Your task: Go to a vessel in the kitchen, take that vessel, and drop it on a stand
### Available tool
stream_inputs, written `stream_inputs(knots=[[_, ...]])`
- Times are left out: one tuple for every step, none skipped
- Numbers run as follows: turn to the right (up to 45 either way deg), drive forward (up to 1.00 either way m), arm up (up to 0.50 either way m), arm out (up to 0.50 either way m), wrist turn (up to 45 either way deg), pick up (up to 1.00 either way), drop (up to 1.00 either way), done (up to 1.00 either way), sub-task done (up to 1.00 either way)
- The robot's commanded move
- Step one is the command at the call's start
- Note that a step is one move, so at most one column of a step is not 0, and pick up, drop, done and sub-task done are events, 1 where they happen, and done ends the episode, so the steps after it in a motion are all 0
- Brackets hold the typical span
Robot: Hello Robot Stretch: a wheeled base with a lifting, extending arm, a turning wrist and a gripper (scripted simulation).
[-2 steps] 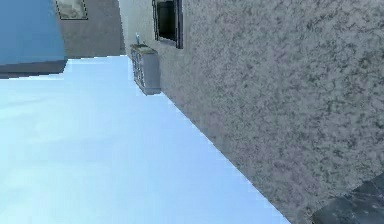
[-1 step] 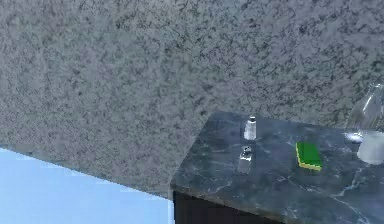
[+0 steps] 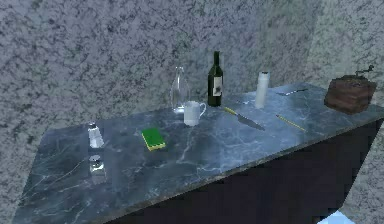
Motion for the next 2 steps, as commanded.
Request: stream_inputs(knots=[[18.0,0.0,0.0,0.0,0.0,0.0,0.0,0.0,0.0],[0.0,0.4,0.0,0.0,0.0,0.0,0.0,0.0,0.0]])
